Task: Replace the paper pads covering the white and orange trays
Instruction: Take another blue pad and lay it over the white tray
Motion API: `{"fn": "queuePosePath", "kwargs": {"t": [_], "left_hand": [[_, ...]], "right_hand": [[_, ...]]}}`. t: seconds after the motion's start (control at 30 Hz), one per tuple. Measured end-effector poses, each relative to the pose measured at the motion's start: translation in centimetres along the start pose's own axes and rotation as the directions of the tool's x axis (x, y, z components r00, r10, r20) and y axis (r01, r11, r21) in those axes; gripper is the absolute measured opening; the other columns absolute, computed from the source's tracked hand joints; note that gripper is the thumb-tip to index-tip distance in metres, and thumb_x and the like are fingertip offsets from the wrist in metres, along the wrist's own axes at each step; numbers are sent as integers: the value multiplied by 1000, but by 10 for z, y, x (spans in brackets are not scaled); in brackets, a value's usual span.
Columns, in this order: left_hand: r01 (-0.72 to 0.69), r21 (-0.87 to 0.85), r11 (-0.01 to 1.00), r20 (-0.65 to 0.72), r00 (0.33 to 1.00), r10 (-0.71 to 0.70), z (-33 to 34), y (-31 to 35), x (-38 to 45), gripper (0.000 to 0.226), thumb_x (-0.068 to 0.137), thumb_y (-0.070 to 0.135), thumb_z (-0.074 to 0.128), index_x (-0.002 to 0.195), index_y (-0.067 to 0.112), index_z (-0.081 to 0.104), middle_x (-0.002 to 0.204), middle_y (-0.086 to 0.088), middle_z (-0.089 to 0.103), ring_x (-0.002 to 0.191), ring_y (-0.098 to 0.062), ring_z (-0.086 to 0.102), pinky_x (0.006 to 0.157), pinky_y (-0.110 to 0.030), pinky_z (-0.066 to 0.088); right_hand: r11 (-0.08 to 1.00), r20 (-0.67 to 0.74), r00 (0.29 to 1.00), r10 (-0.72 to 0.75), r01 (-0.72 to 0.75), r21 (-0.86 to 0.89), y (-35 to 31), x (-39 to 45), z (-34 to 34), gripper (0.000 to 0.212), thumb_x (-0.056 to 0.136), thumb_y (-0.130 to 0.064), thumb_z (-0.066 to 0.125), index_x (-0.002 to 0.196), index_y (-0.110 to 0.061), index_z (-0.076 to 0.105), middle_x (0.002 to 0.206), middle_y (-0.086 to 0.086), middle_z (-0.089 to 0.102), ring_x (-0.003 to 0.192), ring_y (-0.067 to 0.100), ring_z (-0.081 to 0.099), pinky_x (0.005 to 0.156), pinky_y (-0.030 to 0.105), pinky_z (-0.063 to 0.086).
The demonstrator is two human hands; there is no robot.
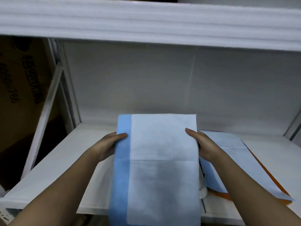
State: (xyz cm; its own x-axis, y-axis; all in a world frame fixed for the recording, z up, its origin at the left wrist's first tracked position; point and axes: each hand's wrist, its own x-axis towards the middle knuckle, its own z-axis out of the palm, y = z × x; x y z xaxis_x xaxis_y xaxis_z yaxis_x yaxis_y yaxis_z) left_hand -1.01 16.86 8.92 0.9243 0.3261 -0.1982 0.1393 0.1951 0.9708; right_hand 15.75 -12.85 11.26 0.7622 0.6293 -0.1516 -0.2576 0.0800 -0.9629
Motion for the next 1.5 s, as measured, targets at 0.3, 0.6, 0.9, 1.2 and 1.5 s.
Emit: {"fn": "queuePosePath", "kwargs": {"t": [0.3, 0.6, 0.9, 1.2, 1.5], "left_hand": [[-288, 69, 955, -115, 949, 295, 25, 45, -26, 19, 93, 24, 58, 102, 11, 69, 91, -2, 72, 77, -13, 66, 63, -22, 51], [-369, 188, 910, -172, 900, 400, 35, 52, -50, 39, 90, 38, 61, 79, 1, 56, 75, -11, 43, 68, -22, 36, 59, -29, 30], [-347, 299, 889, -220, 881, 418, 21, 54, -59, 52, 92, 38, 59, 77, -11, 53, 75, -11, 44, 66, -22, 36, 58, -30, 29], [-346, 341, 874, -219, 875, 432, 13, 51, -62, 56, 92, 39, 58, 80, -15, 48, 76, -11, 43, 70, -21, 36, 60, -31, 28], [-359, 341, 869, -233, 863, 448, 15, 49, -62, 50, 93, 34, 57, 81, -15, 53, 74, -9, 50, 65, -16, 44, 62, -29, 35]], "right_hand": [[982, -27, 982, -185, 184, -49, -21, -42, 0, 31, 92, -22, 57, 119, -7, 61, 114, 14, 69, 100, 28, 67, 77, 32, 57], [880, -257, 849, -461, 403, -250, -32, -60, 13, 19, 94, -18, 58, 108, -6, 58, 84, -1, 73, 70, 11, 68, 66, 24, 53], [566, 84, 809, -582, 477, -673, -50, -70, 11, 23, 89, -9, 62, 102, -29, 63, 91, -15, 62, 53, 2, 41, 61, 14, 40], [536, 200, 889, -412, 414, -736, -66, -65, 4, 21, 82, -13, 71, 78, -32, 65, 83, -7, 62, 63, 22, 48, 67, 38, 48], [486, 314, 923, -223, 385, -785, -79, -68, 6, 19, 86, -7, 66, 93, -24, 71, 83, -5, 56, 69, 16, 51, 71, 27, 47]]}}
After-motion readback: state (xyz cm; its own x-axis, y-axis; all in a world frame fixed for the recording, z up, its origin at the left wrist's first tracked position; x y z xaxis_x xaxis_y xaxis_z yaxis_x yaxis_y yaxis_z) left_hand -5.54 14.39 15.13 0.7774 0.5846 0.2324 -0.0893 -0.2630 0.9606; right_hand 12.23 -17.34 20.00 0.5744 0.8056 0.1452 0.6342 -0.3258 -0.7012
